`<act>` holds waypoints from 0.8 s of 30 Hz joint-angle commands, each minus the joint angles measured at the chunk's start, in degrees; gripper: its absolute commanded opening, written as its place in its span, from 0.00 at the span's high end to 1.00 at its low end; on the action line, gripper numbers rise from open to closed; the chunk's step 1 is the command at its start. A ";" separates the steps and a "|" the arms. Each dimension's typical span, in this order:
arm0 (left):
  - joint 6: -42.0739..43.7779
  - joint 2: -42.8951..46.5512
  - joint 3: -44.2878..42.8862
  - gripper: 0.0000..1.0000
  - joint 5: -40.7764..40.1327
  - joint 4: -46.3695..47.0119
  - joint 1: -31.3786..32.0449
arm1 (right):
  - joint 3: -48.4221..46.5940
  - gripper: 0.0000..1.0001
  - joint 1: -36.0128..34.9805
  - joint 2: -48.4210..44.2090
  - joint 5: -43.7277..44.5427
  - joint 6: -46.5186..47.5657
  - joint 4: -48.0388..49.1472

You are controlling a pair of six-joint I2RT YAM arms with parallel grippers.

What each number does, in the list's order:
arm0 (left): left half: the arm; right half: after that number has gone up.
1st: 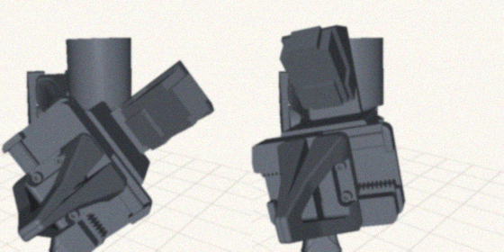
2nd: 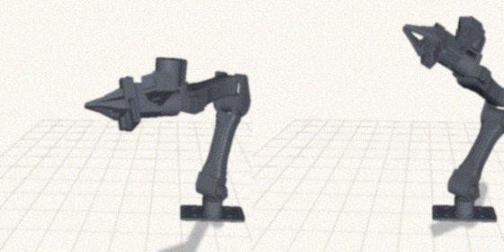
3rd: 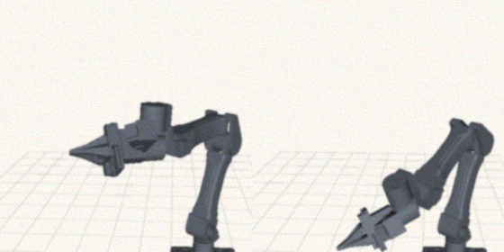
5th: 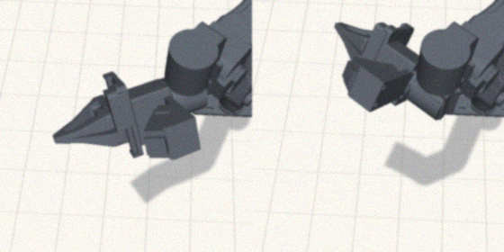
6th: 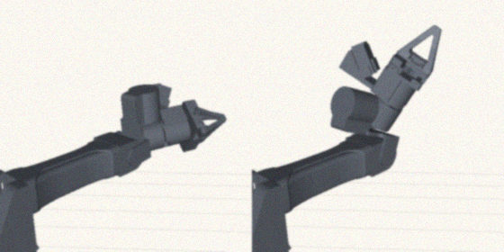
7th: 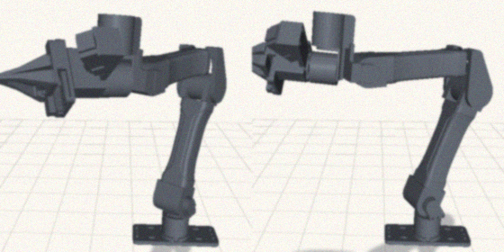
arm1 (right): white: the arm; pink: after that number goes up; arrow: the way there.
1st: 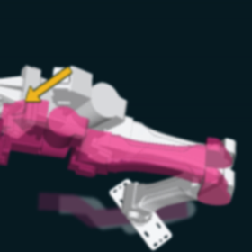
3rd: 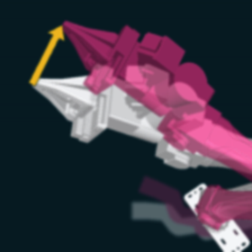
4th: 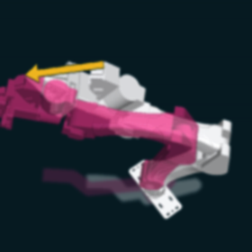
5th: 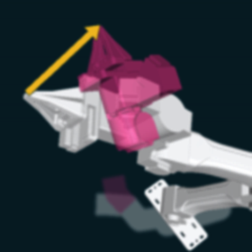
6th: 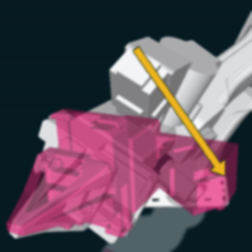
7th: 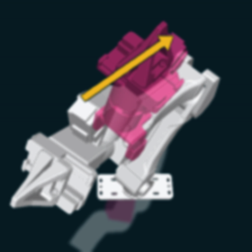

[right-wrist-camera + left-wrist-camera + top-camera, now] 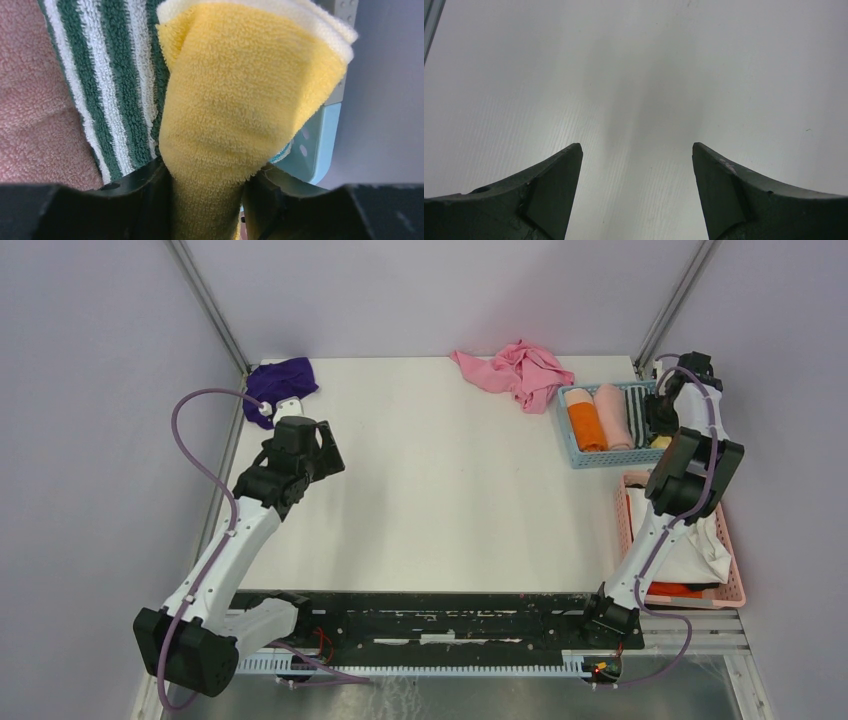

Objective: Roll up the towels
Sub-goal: Place the towel in the bin.

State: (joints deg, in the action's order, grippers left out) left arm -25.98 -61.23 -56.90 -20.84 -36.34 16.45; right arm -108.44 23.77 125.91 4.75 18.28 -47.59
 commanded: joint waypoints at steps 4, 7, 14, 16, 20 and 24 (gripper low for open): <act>1.99 1.90 0.01 0.13 0.11 1.73 -0.26 | 1.98 0.40 0.11 -4.13 -2.92 -1.79 1.41; 2.04 2.22 0.00 0.13 -0.06 1.86 -0.19 | 2.32 0.38 0.27 -4.97 -3.24 -2.09 1.53; 2.62 2.91 0.38 0.13 0.12 2.33 -0.28 | 3.02 0.29 0.27 -8.56 -4.31 -2.61 2.76; 2.81 3.19 0.55 0.12 0.49 2.58 -0.32 | 3.72 0.27 0.32 -9.64 -4.25 -2.72 3.14; 3.16 3.94 1.04 0.12 0.99 3.28 -0.28 | 5.15 0.22 0.40 -11.89 -4.26 -2.79 3.97; 3.77 4.57 1.54 0.12 2.09 3.98 -0.28 | 6.72 0.15 0.42 -14.21 -4.14 -3.56 4.95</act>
State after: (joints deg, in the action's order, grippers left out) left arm -25.63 -58.37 -55.66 -20.18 -35.70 16.45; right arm -102.78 24.27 116.73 1.48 16.14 -45.50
